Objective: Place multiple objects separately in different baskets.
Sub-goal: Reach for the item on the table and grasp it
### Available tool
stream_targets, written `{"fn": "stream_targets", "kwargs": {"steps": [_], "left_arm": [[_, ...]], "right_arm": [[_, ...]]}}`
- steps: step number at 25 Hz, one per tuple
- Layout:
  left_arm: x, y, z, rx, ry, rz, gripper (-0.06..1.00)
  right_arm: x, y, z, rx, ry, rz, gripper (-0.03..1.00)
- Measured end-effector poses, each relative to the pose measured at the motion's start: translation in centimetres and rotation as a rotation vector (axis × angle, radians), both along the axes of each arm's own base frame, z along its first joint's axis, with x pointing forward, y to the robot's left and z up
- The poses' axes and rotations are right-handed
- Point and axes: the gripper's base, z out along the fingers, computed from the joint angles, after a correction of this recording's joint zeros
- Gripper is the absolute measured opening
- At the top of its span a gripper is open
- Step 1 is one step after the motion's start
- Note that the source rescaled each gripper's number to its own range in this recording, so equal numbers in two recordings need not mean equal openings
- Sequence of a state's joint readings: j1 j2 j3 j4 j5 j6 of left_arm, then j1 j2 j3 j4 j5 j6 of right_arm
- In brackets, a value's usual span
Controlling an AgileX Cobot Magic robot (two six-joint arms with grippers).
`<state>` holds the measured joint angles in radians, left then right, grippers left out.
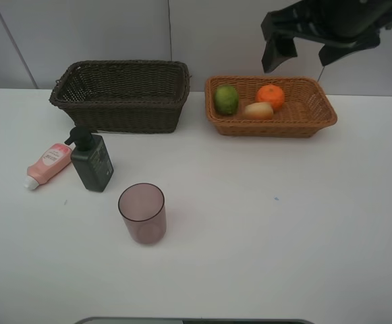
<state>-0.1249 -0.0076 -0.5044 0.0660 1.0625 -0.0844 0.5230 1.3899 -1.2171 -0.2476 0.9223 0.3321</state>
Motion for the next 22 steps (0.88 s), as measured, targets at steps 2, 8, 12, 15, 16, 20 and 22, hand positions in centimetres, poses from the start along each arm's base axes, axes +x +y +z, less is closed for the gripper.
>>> {"fn": "stream_targets", "kwargs": {"steps": [2, 8, 12, 15, 16, 20, 22], "left_arm": [[0.0, 0.0, 0.0, 0.0, 0.0, 0.0, 0.99], [0.0, 0.0, 0.0, 0.0, 0.0, 0.0, 0.99], [0.0, 0.0, 0.0, 0.0, 0.0, 0.0, 0.99], [0.0, 0.0, 0.0, 0.0, -0.001, 0.0, 0.99], [0.0, 0.0, 0.0, 0.0, -0.001, 0.0, 0.99], [0.0, 0.0, 0.0, 0.0, -0.001, 0.0, 0.99], [0.0, 0.0, 0.0, 0.0, -0.001, 0.0, 0.99]], "right_arm": [[-2.3, -1.3, 0.2, 0.017, -0.029, 0.005, 0.81], [-8.2, -4.6, 1.2, 0.085, -0.13, 0.01, 0.81], [-12.1, -6.8, 2.4, 0.145, -0.225, 0.007, 0.81], [-14.8, -8.4, 2.6, 0.178, -0.28, 0.003, 0.81], [-15.6, -8.9, 2.4, 0.187, -0.295, 0.002, 0.81], [-18.2, -10.4, 0.9, 0.211, -0.333, 0.0, 0.81], [-19.0, -10.8, 0.2, 0.218, -0.346, 0.0, 0.81]]}}
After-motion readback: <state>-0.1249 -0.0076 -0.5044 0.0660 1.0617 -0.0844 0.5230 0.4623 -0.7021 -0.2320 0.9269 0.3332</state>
